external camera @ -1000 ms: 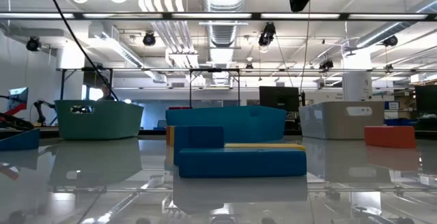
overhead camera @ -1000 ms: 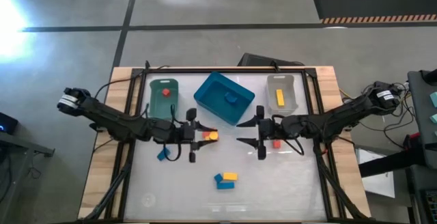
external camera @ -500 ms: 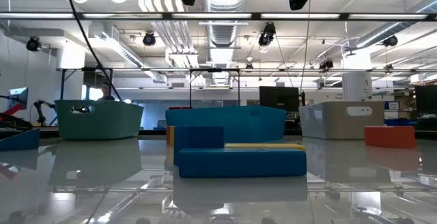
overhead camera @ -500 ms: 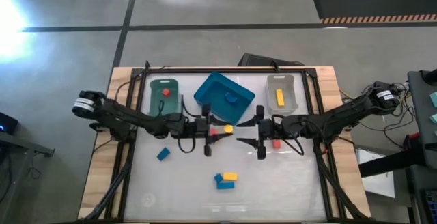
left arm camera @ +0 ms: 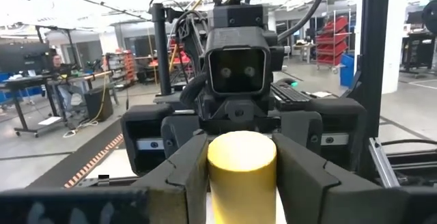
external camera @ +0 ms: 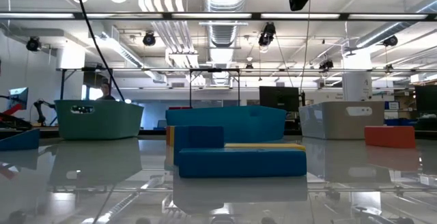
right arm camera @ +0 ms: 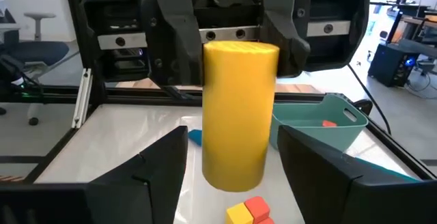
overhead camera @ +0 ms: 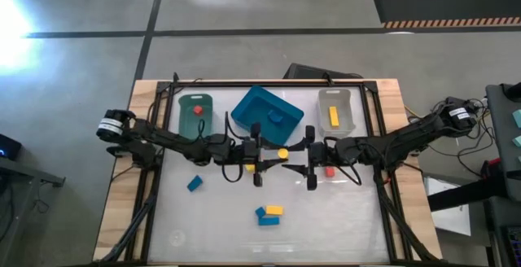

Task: Sort & place blocks by color
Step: Put the yellow block into the gray bin

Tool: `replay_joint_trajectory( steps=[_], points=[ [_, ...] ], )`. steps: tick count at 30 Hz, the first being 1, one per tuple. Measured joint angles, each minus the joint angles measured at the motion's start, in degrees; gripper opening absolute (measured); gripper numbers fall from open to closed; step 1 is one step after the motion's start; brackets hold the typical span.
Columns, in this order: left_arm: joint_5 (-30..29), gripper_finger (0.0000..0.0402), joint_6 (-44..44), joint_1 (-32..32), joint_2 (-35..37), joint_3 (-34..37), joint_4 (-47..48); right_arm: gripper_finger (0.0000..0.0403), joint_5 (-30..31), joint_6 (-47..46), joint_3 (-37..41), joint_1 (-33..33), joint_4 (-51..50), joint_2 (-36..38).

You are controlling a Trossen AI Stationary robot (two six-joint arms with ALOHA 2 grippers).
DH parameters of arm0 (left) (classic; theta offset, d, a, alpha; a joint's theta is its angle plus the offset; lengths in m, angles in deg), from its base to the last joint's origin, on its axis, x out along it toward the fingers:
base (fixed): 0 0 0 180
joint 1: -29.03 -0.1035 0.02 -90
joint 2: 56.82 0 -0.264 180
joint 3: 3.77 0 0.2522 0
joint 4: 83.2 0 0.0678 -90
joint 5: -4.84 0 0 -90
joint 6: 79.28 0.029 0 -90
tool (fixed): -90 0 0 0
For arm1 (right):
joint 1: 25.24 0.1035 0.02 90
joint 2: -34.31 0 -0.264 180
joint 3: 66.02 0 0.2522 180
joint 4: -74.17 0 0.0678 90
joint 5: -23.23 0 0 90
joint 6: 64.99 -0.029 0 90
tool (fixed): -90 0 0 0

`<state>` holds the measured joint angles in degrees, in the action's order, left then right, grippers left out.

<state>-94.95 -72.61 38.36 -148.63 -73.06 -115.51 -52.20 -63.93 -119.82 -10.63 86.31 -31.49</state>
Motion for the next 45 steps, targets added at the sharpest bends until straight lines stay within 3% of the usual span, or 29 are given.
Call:
replay_joint_trajectory(
  steps=[10, 18, 30, 35, 41, 45],
  points=[
    [0.0, 0.0123, -0.1, -0.1, 0.0, 0.4, -0.1, 0.0116, 0.2, 0.2, 0.0, 0.0, -0.2, 0.0],
    [0.0, 0.0132, -0.3, -0.1, 0.0, 0.5, -0.1, 0.0115, 0.2, 0.3, 0.0, 0.0, -0.4, 0.0],
    [0.0, 0.0224, -3.1, -0.1, 2.5, 2.7, 1.1, 0.0115, 0.5, -3.6, -0.1, -1.5, -6.3, 0.3],
    [-0.1, 0.0233, -2.9, -0.1, 6.6, 4.0, 6.3, 0.0115, 1.5, -11.0, -0.6, -5.3, -18.8, 1.3],
    [-0.1, 0.0233, -3.2, -0.1, 10.8, 6.9, 6.5, 0.0115, 9.7, -16.6, -9.6, -15.5, -53.8, 1.6],
    [-0.1, 0.0233, -3.3, -0.1, 11.3, 7.3, 6.7, 0.0115, 10.3, -14.7, -16.1, -26.2, -70.6, 1.5]
  ],
)
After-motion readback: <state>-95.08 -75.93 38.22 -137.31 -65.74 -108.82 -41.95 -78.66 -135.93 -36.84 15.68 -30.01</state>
